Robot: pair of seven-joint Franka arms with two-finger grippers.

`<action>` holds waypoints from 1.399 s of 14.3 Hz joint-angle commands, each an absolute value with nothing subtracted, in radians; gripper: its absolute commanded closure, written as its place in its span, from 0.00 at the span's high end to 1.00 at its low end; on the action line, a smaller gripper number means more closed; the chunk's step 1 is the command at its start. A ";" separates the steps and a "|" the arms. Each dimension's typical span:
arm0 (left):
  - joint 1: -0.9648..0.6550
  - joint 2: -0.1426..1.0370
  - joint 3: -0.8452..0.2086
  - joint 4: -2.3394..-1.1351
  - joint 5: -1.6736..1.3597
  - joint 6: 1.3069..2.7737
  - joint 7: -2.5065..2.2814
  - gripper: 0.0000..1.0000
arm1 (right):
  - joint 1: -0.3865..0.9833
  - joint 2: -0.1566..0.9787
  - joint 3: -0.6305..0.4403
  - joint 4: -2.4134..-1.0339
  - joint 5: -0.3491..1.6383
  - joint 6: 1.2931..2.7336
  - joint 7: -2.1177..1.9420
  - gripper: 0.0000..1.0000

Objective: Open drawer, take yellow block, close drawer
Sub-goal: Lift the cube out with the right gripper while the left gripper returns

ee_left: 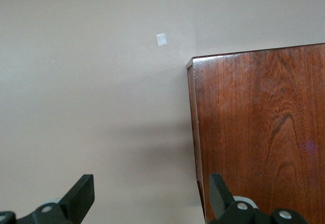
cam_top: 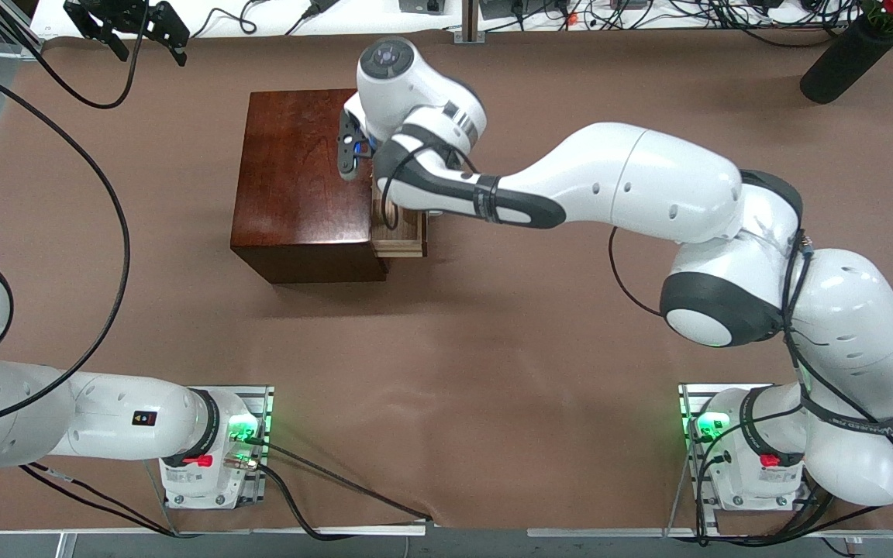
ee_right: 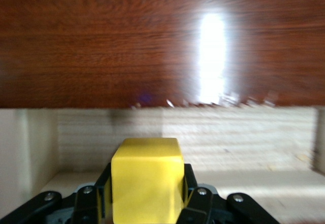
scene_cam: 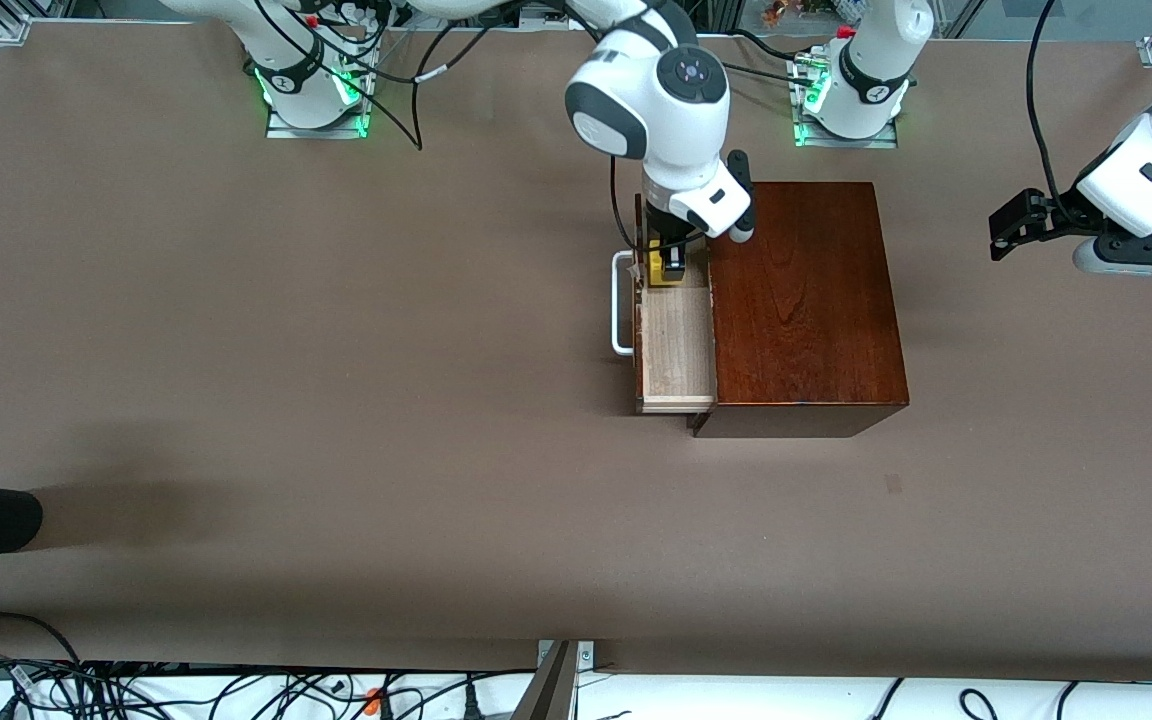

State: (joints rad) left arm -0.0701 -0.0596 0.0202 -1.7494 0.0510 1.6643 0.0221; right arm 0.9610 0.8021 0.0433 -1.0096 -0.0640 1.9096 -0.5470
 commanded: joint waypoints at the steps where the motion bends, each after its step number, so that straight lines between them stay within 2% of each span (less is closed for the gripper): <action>1: -0.058 -0.049 0.014 -1.720 0.018 1.638 0.049 1.00 | 0.936 0.720 0.043 -0.985 -0.032 1.813 -0.491 0.00; 6: -0.064 -0.049 0.012 -1.717 0.018 1.640 0.048 1.00 | 0.825 0.574 0.037 -0.986 -0.031 1.743 -0.463 0.00; 9: -0.069 -0.049 0.011 -1.717 0.020 1.638 0.048 1.00 | 0.764 0.467 -0.015 -1.003 -0.029 1.732 -0.356 0.00; 11: -0.092 -0.049 -0.011 -1.715 0.011 1.638 0.046 1.00 | 0.689 0.353 -0.015 -1.119 -0.029 1.706 -0.292 0.00; 14: -0.100 -0.035 -0.115 -1.718 -0.017 1.625 0.060 1.00 | 0.530 0.198 -0.011 -1.348 -0.028 1.706 -0.262 0.00; 17: -0.103 0.021 -0.205 -1.715 -0.100 1.594 0.207 1.00 | 0.396 0.114 -0.006 -1.521 -0.025 1.712 -0.244 0.00; 20: -0.104 0.069 -0.323 -1.698 -0.115 1.595 0.357 1.00 | 0.289 0.095 -0.005 -1.638 -0.018 1.733 -0.206 0.00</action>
